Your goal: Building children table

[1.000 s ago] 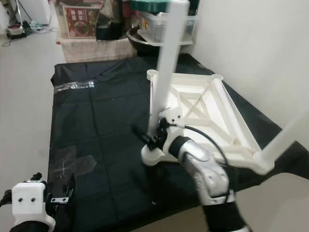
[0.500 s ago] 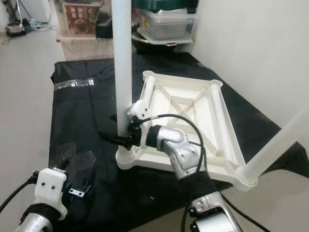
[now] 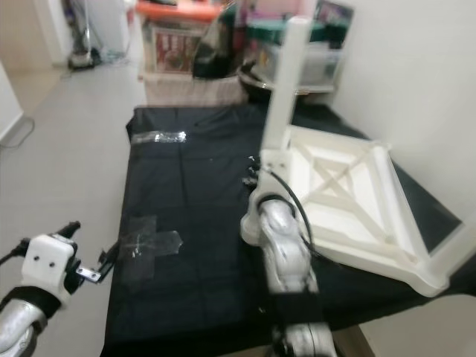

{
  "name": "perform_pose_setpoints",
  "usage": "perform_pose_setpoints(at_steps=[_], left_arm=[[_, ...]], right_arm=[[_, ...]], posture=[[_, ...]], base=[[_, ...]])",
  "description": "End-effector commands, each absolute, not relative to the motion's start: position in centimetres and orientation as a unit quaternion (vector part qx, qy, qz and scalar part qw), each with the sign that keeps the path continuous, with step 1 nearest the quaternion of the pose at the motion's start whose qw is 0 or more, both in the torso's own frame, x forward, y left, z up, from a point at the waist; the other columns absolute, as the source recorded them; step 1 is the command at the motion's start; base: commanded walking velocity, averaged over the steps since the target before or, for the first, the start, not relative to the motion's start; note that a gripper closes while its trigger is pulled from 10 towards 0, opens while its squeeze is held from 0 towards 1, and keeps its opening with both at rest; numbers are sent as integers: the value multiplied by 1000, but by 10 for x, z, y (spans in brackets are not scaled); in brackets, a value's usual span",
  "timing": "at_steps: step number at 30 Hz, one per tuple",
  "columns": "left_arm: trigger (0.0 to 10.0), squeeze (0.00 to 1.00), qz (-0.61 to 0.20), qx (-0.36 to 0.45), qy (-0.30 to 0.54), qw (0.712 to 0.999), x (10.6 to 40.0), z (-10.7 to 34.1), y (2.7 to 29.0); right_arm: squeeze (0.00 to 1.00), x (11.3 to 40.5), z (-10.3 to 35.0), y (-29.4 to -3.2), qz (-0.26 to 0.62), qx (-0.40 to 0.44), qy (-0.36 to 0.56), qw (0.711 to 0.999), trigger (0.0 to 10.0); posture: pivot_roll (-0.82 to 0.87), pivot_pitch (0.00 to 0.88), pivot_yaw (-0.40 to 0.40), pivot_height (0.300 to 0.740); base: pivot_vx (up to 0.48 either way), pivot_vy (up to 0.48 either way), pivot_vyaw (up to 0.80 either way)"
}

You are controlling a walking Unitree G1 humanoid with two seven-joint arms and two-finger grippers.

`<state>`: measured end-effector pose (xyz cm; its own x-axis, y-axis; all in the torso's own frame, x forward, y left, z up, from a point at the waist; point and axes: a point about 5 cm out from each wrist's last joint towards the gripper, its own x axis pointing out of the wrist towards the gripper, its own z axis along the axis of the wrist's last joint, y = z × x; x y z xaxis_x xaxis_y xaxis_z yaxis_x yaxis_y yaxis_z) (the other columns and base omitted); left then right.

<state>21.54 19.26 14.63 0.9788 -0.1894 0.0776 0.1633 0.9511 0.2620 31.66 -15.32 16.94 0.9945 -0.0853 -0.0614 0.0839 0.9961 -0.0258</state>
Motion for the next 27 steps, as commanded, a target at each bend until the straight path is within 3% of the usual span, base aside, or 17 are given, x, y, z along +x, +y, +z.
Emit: perform_pose_setpoints(at_steps=[1, 3, 4, 5, 6, 7, 10, 11, 13, 14, 15, 16, 17, 24, 25, 26, 27], left_arm=[[10000, 0, -103, 129, -51, 985, 218, 144, 188], [10000, 0, -111, 128, -54, 984, 220, 145, 187], [10000, 0, -117, 127, -56, 983, 223, 145, 186], [10000, 0, -120, 127, -57, 983, 224, 146, 186], [10000, 0, -120, 127, -57, 983, 224, 146, 186], [10000, 0, -121, 127, -60, 983, 226, 147, 185], [10000, 0, -122, 125, -62, 983, 227, 148, 184], [10000, 0, -122, 124, -65, 983, 228, 149, 184], [10000, 0, -122, 124, -65, 983, 228, 149, 184], [10000, 0, -123, 123, -67, 982, 229, 150, 183], [10000, 0, -123, 123, -67, 982, 229, 150, 183], [10000, 0, -123, 121, -71, 982, 231, 151, 181], [10000, 0, -124, 119, -73, 982, 232, 151, 179], [10000, 0, -129, 118, -78, 981, 235, 151, 176], [10000, 0, -129, 119, -79, 981, 236, 151, 175], [10000, 0, -129, 119, -80, 981, 236, 152, 175], [10000, 0, -127, 120, -82, 981, 236, 153, 176]], right_arm=[[0, 309, 142, -181, -97, -54, 111, 988, 0], [0, 311, 145, -175, -72, -44, 110, 990, 0], [0, 314, 154, -155, 16, -30, 80, 996, 10000], [0, 313, 164, -140, 82, 11, 48, 995, 10000], [0, 313, 164, -140, 82, 11, 48, 995, 10000], [1000, 315, 174, -131, 131, 32, 16, 991, 10000], [1000, 318, 182, -126, 164, 46, -2, 985, 10000], [690, 323, 188, -123, 194, 41, -12, 980, 10000], [690, 323, 188, -123, 194, 41, -12, 980, 10000], [0, 329, 194, -120, 232, 36, -21, 972, 10000], [0, 329, 194, -120, 232, 36, -21, 972, 10000], [0, 333, 204, -113, 342, 36, -39, 938, 10000], [0, 336, 205, -111, 390, 32, -43, 919, 10000], [0, 337, 191, -94, 519, -5, -14, 855, 10000], [0, 338, 186, -88, 541, -15, -9, 841, 8784], [0, 340, 184, -83, 541, -18, -7, 841, 3529], [0, 344, 182, -80, 527, -20, -4, 850, 118]], posture=[[9, 0, -42, 740], [9, 0, -43, 740], [3, 0, -42, 740], [7, 0, -41, 740], [7, 0, -41, 740], [7, 0, -41, 740], [13, 0, -49, 740], [17, 0, -50, 740], [17, 0, -50, 740], [20, 0, -51, 740], [20, 0, -51, 740], [29, 0, -55, 740], [34, 0, -54, 740], [45, 0, -60, 740], [50, 0, -64, 740], [54, 0, -67, 740], [55, 0, -69, 740]], base=[[0, 0, 0], [0, 0, 0], [0, 0, 0], [0, 0, 0], [0, 0, 0], [0, 0, 0], [0, 0, 0], [0, 0, 0], [0, 0, 0], [0, 0, 0], [0, 0, 0], [0, 0, 0], [0, 0, 0], [0, 0, 0], [0, 0, 0], [0, 0, 0], [0, 0, 0]])
